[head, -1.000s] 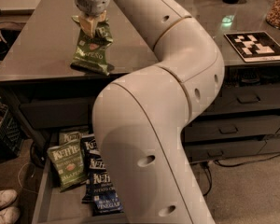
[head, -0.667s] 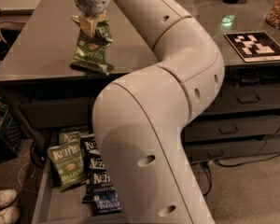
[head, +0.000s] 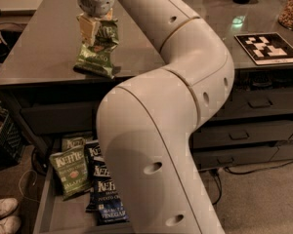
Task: Pick green jalapeno chip bag from middle drawer and place on counter
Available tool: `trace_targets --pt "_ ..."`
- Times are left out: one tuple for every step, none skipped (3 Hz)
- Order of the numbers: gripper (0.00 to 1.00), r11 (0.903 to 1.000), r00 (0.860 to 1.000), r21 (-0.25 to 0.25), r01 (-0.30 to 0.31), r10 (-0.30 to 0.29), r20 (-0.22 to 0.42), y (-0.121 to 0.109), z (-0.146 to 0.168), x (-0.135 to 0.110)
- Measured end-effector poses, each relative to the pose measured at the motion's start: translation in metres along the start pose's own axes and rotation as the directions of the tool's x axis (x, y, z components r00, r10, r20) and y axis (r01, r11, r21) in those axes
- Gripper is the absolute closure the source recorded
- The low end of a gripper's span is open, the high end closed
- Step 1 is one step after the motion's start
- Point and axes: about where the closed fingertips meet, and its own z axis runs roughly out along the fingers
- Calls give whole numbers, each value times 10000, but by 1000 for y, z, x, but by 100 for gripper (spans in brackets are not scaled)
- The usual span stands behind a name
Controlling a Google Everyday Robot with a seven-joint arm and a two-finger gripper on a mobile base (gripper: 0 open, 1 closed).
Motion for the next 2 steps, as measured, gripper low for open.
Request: trace_targets --pt "0 10000 10000 0 0 0 0 0 0 0" --pt "0 10000 10000 0 0 0 1 0 0 0"
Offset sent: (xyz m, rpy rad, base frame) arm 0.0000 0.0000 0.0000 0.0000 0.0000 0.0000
